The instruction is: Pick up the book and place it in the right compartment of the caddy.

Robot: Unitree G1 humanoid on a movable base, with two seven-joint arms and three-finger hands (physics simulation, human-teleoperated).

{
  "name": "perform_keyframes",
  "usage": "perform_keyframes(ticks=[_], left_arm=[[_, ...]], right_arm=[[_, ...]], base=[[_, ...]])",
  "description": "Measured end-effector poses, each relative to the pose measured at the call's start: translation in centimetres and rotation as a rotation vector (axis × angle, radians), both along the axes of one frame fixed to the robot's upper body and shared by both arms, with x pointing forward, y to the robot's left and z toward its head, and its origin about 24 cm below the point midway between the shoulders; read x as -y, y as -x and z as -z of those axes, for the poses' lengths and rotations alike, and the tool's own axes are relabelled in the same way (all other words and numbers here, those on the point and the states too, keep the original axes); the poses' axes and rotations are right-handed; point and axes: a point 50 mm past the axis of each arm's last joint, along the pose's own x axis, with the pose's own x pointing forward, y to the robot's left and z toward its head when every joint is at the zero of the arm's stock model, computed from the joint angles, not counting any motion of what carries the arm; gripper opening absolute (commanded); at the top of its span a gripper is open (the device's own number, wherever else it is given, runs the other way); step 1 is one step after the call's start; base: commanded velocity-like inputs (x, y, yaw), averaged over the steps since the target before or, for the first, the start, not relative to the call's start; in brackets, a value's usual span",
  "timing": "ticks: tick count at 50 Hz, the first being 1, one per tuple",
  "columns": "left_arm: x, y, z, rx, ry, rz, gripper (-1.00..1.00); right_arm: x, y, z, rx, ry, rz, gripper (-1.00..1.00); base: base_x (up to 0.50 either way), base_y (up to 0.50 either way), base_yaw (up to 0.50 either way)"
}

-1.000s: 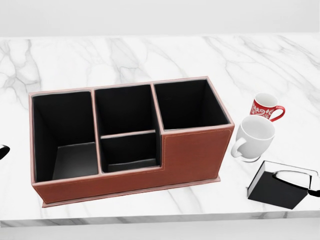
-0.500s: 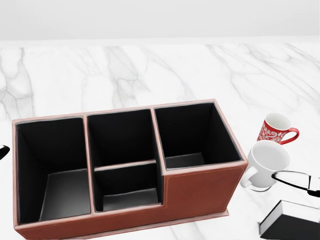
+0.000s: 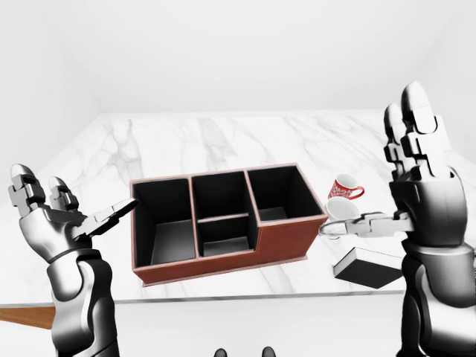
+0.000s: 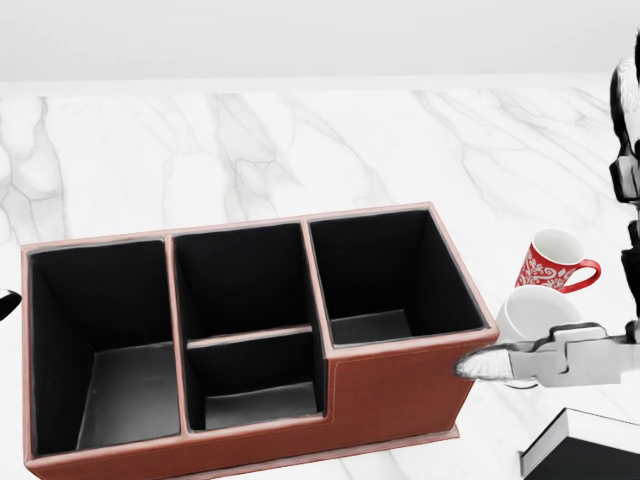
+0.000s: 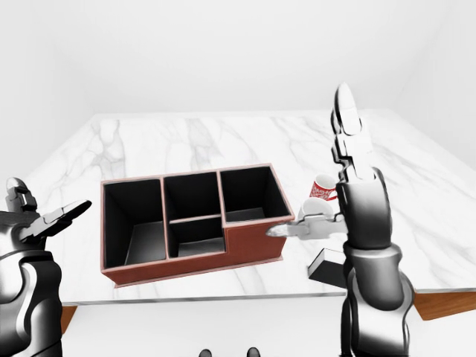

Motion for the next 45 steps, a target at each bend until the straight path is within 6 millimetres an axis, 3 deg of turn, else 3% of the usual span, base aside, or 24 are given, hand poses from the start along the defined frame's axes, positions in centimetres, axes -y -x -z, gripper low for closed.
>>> perform_keyframes(ticks=[5, 7, 13, 26, 45], left_arm=[[-0.1, 0.0, 0.1, -0.003, 0.002, -0.001, 1.00], [-0.1, -0.1, 0.1, -0.003, 0.003, -0.001, 1.00], [-0.2, -0.1, 0.2, -0.005, 0.005, -0.003, 1.00], [-0.3, -0.2, 0.3, -0.007, 0.006, -0.004, 1.00], [-0.4, -0.2, 0.5, -0.008, 0.007, -0.004, 1.00]], right_arm=[[-2.6, 0.2, -2.1, 0.030, 0.386, -0.062, 1.00], [-2.0, 0.3, -2.0, -0.017, 0.479, -0.020, 1.00], [1.4, 0.8, 1.2, -0.336, 0.641, 0.153, 1.00], [6.1, 2.6, 3.5, -0.571, 0.654, 0.478, 1.00], [8.4, 2.8, 6.0, -0.742, 0.637, 0.560, 1.00]], base=[[0.00, 0.00, 0.00], [0.00, 0.00, 0.00], [0.00, 0.00, 0.00], [0.00, 0.00, 0.00], [0.00, 0.00, 0.00]])
